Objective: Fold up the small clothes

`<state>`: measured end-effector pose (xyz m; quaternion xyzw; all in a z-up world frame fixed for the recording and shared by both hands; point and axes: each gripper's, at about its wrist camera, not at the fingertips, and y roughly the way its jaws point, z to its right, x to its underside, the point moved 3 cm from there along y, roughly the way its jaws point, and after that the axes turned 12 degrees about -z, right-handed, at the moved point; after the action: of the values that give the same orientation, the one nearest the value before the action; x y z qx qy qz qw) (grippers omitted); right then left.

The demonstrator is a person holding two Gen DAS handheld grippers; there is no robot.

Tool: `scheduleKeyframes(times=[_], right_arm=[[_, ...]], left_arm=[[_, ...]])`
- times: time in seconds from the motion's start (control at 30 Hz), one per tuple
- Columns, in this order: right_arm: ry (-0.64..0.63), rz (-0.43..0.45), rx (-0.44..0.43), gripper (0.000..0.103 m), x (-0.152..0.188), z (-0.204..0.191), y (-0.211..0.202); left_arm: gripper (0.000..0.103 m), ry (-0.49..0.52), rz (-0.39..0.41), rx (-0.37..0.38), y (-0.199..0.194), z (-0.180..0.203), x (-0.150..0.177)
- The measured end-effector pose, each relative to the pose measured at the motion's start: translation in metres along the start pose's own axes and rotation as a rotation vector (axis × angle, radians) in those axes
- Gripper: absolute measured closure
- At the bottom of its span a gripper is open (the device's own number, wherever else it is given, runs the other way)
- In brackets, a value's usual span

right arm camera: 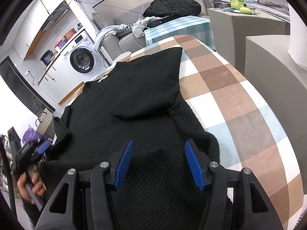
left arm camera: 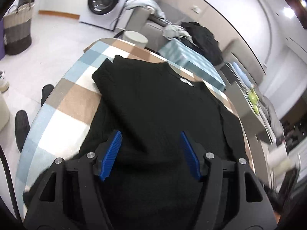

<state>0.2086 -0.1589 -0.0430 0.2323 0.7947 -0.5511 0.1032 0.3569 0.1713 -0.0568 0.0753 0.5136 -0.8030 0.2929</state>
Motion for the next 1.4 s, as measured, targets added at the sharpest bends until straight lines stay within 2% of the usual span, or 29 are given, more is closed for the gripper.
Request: scheduleKeyframes(times=[0.13,0.23,0.27,0.3,0.33,0.37,0.47,0.5,0.57,0.63,0.7,0.73,0.77,0.83,1.0,1.2,1.33,1.37,1.4], right_arm=[[0.002,-0.006,-0.002,0.045,0.002,0.000,0.000],[0.005,-0.007,0.004,0.045,0.002,0.001,-0.001],[0.009,-0.007,0.007,0.045,0.001,0.003,-0.001],[0.013,-0.007,0.008,0.045,0.002,0.004,-0.001],[0.015,-0.007,0.009,0.045,0.002,0.006,-0.001],[0.018,-0.006,0.011,0.045,0.003,0.006,-0.001],[0.023,-0.007,0.017,0.045,0.004,0.010,-0.001],[0.022,-0.006,0.019,0.045,0.004,0.011,-0.002],[0.024,-0.002,0.020,0.045,0.004,0.012,-0.002],[0.025,-0.003,0.021,0.045,0.004,0.013,-0.002],[0.025,-0.005,0.024,0.045,0.004,0.013,-0.003],[0.026,-0.004,0.022,0.045,0.005,0.013,-0.004],[0.027,0.000,0.019,0.045,0.005,0.014,-0.006],[0.027,0.007,0.019,0.045,0.007,0.014,-0.008],[0.023,0.005,0.023,0.045,0.009,0.014,-0.010],[0.000,0.013,0.028,0.045,0.008,0.009,-0.014],[-0.006,0.019,0.022,0.044,0.009,0.006,-0.015],[-0.009,0.016,0.020,0.044,0.010,0.004,-0.015],[-0.014,0.010,0.018,0.044,0.011,0.003,-0.014]], left_arm=[[0.042,-0.048,0.012,-0.099,0.029,-0.001,-0.029],[0.042,-0.103,0.012,-0.211,0.047,-0.010,-0.047],[0.051,-0.125,0.005,-0.240,0.053,-0.015,-0.052],[0.065,-0.137,0.001,-0.254,0.057,-0.018,-0.054],[0.091,-0.145,-0.010,-0.258,0.062,-0.022,-0.058],[0.097,-0.139,-0.014,-0.249,0.064,-0.022,-0.059],[0.098,-0.075,0.071,-0.213,0.048,-0.010,-0.059],[0.098,-0.042,0.102,-0.185,0.040,-0.001,-0.059],[0.098,0.041,0.142,-0.075,0.027,0.022,-0.058],[0.092,0.101,0.122,-0.012,0.025,0.042,-0.058],[0.068,0.138,0.075,-0.033,0.031,0.054,-0.057],[0.046,0.145,0.063,-0.050,0.032,0.056,-0.057],[0.034,0.139,0.083,-0.080,0.030,0.053,-0.056],[0.031,0.129,0.114,-0.100,0.024,0.049,-0.054],[0.031,0.103,0.099,-0.130,0.010,0.029,-0.042],[0.030,0.102,0.113,-0.202,-0.018,0.006,0.005],[0.030,0.169,0.040,-0.135,-0.015,0.022,0.034],[0.030,0.188,-0.020,-0.120,-0.007,0.031,0.041],[0.030,0.188,-0.082,-0.071,0.001,0.037,0.048]])
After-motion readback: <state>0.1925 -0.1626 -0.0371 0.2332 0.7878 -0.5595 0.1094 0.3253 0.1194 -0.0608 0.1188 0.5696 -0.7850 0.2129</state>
